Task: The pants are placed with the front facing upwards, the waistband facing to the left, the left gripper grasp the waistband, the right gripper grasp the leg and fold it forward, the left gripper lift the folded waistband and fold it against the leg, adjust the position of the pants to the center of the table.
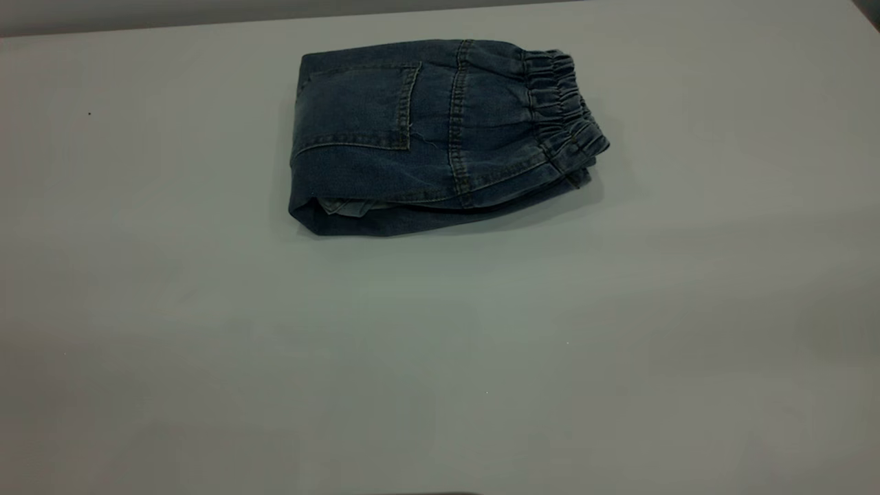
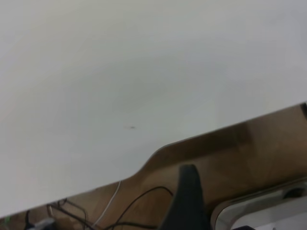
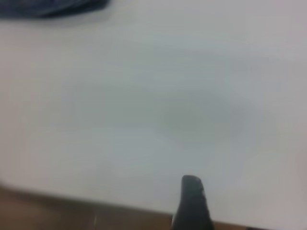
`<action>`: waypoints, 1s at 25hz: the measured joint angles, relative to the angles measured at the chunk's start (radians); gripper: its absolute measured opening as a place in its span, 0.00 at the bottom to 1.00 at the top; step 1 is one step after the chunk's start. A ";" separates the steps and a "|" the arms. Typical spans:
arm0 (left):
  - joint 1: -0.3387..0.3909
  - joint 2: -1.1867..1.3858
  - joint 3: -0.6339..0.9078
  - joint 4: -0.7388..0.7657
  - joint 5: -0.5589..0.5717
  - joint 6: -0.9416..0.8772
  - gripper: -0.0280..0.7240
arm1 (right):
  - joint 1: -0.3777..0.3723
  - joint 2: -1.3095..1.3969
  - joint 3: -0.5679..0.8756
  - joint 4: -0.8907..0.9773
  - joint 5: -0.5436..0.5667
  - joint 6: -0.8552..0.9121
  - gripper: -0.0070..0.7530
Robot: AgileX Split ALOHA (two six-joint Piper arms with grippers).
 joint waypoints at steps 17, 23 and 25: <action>0.095 -0.180 0.000 0.000 0.000 0.000 0.78 | -0.154 -0.215 0.000 0.000 0.011 0.000 0.61; 0.095 -0.317 -0.001 0.000 0.019 0.000 0.78 | -0.154 -0.215 0.000 0.000 0.010 0.000 0.61; 0.095 -0.317 -0.001 0.000 0.019 0.000 0.78 | -0.154 -0.215 0.000 0.000 0.010 0.000 0.61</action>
